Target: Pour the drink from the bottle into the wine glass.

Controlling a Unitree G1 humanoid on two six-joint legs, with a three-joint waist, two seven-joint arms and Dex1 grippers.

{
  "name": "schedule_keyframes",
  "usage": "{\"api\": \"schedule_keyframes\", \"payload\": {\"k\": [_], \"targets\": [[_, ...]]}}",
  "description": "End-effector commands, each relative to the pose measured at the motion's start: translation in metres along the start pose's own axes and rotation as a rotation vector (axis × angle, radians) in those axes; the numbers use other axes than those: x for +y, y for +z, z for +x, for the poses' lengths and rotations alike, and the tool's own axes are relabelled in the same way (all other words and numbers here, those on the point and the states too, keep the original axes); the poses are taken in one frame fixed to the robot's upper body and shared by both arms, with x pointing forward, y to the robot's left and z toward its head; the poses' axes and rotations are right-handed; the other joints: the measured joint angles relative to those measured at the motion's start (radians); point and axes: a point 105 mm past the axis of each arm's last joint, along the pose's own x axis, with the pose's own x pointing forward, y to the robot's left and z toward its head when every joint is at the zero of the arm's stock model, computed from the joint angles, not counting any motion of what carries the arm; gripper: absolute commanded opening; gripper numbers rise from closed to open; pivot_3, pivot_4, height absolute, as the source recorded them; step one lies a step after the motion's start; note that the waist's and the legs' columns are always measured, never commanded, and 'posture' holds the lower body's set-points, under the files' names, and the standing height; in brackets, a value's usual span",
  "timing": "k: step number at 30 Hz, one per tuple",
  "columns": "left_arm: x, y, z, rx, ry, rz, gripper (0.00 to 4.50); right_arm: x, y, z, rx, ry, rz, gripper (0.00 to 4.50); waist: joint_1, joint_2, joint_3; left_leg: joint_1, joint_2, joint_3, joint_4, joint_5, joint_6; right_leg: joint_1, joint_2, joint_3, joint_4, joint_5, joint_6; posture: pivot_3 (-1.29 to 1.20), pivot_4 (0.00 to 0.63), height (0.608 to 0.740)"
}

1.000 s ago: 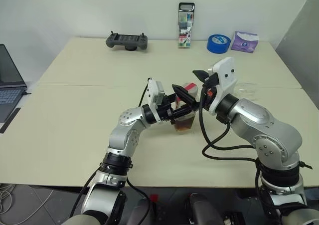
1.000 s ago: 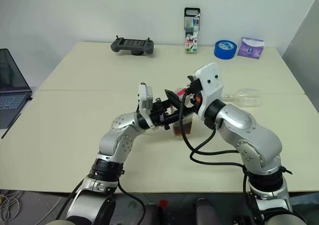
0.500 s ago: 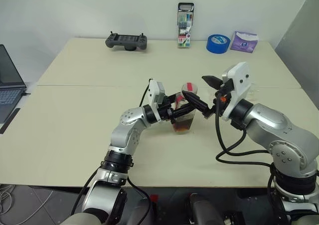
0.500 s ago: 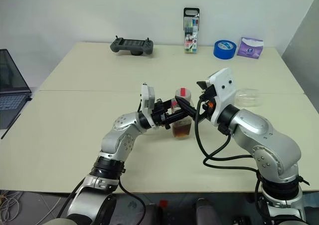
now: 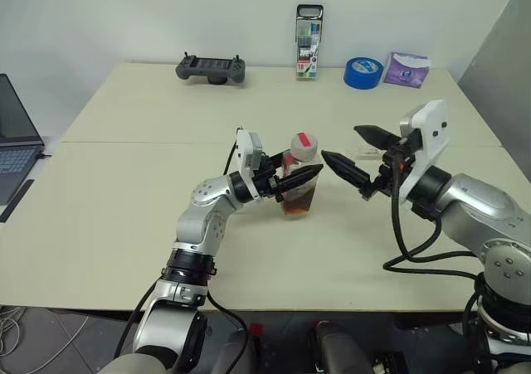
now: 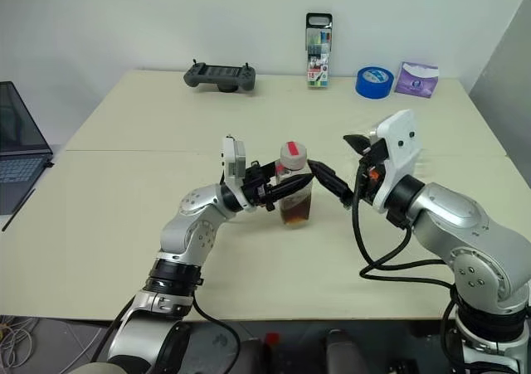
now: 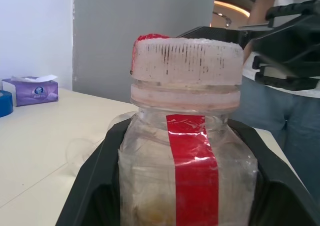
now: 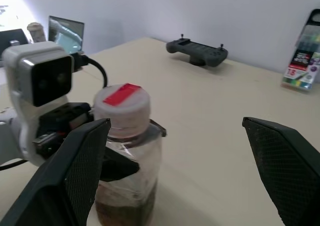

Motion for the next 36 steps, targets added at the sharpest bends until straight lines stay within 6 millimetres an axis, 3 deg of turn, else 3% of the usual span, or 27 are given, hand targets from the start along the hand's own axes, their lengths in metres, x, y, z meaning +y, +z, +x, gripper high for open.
{"api": "schedule_keyframes", "payload": {"k": [1,7,17,22,31,36], "targets": [[-0.002,0.016,0.004,-0.048,-0.022,0.049,2.17,0.009,0.01,0.016,-0.031,0.007,-0.029,4.5,0.0,0.0,0.0,0.0,0.0,0.0,0.0,0.0,0.0,0.0,0.0,0.0,0.0,0.0,0.0,0.0,0.15,0.74],[-0.005,0.019,0.004,-0.063,-0.021,0.052,2.17,0.004,0.007,0.041,-0.049,-0.073,0.014,4.5,0.002,0.0,0.0,-0.001,0.0,-0.001,0.0,0.0,0.0,0.0,0.0,0.0,-0.001,0.0,0.0,0.0,0.15,0.74],[-0.008,0.017,0.001,-0.063,-0.013,0.058,2.17,-0.002,0.003,0.057,-0.043,-0.098,0.001,4.5,0.002,0.0,0.0,-0.001,0.0,-0.001,0.0,0.0,0.0,0.0,0.0,0.0,-0.001,0.0,0.0,0.0,0.15,0.74],[-0.007,0.017,0.0,-0.063,-0.008,0.057,2.17,-0.008,0.002,0.049,-0.031,-0.113,-0.012,4.5,0.002,0.0,0.0,-0.001,0.0,-0.001,0.0,0.0,0.0,0.0,0.0,0.0,-0.001,0.0,0.0,0.0,0.15,0.74],[-0.006,0.016,0.0,-0.059,-0.007,0.057,2.17,-0.019,-0.009,0.016,0.027,-0.118,-0.039,4.5,0.002,0.0,0.0,-0.001,0.0,-0.001,0.0,0.0,0.0,0.0,-0.001,0.0,-0.002,0.0,0.0,0.0,0.15,0.74],[-0.006,0.016,-0.001,-0.056,-0.007,0.057,2.17,-0.012,-0.008,0.006,0.033,-0.057,-0.042,4.5,0.002,0.0,0.0,-0.001,0.0,-0.001,0.0,0.0,0.0,0.0,0.0,-0.001,-0.001,0.0,0.0,0.0,0.15,0.74]]}}
